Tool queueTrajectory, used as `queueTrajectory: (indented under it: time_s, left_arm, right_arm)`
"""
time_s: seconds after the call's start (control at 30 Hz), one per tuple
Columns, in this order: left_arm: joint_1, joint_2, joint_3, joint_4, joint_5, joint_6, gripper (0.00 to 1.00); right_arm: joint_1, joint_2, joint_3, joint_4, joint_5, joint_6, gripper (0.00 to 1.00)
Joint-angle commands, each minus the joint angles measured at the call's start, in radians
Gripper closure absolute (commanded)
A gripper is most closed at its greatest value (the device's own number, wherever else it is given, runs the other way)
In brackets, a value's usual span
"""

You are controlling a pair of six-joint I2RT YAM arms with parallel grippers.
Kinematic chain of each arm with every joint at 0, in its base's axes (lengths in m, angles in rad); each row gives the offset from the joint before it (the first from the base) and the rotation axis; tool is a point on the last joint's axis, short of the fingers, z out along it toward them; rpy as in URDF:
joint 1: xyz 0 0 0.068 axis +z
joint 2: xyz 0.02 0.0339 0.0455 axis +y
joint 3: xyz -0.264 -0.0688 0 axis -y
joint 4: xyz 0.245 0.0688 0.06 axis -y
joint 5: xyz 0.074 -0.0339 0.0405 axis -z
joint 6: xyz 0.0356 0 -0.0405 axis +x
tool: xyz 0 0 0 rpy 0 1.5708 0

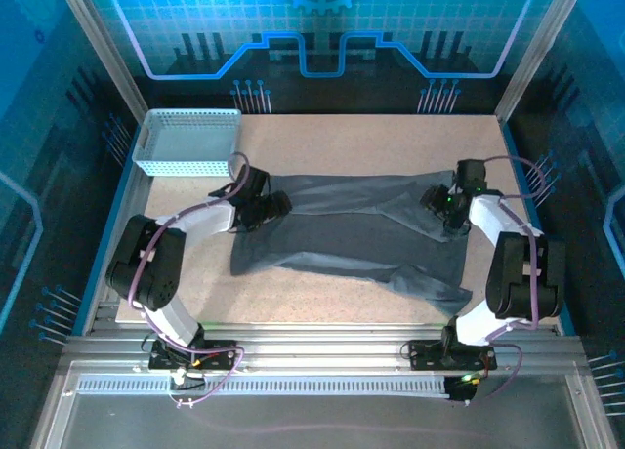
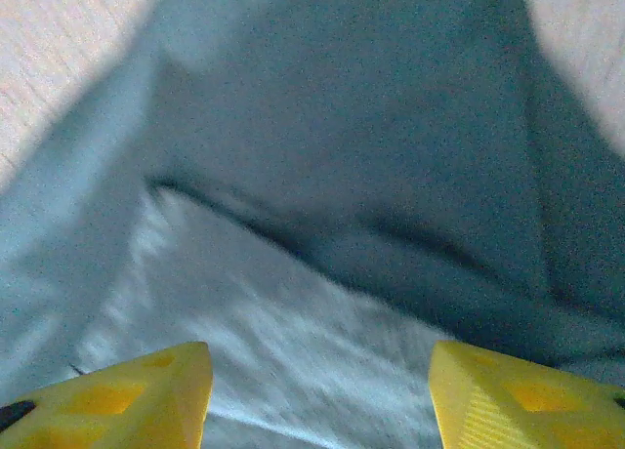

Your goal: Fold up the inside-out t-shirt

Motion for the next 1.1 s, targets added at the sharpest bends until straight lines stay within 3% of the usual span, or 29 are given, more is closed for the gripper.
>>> queueTrajectory:
  time_s: [0.0,0.37,0.73,0.87,1.07]
  left_arm:
    - [-0.007,0.045,-0.038,0.053,0.038,-0.051,0.17]
    - [-0.005,0.180,0.027,0.089,0.026,-0.100,0.17]
    - [0.031,0.309,0.296,0.006,0.053,-0.066,0.17]
    - [0.020,0.241,0.370,-0.153,-0.014,0.015,0.15]
    - [-0.028,-0.023,0.153,-0.275,-0.165,0.045,0.11]
  right_arm:
    - [0.035,0.017,-0.048,0.014,-0.027,0.029,0.38]
    - [-0.042,0.203,0.079,0.052,0.005,0.123,0.38]
    - [-0.099,0.415,0.420,-0.045,0.003,0.095,0.38]
    - [-0.105,0.338,0.449,-0.118,0.029,0.031,0.38]
    - [-0.094,0.093,0.243,-0.128,0.035,-0.025,0.36]
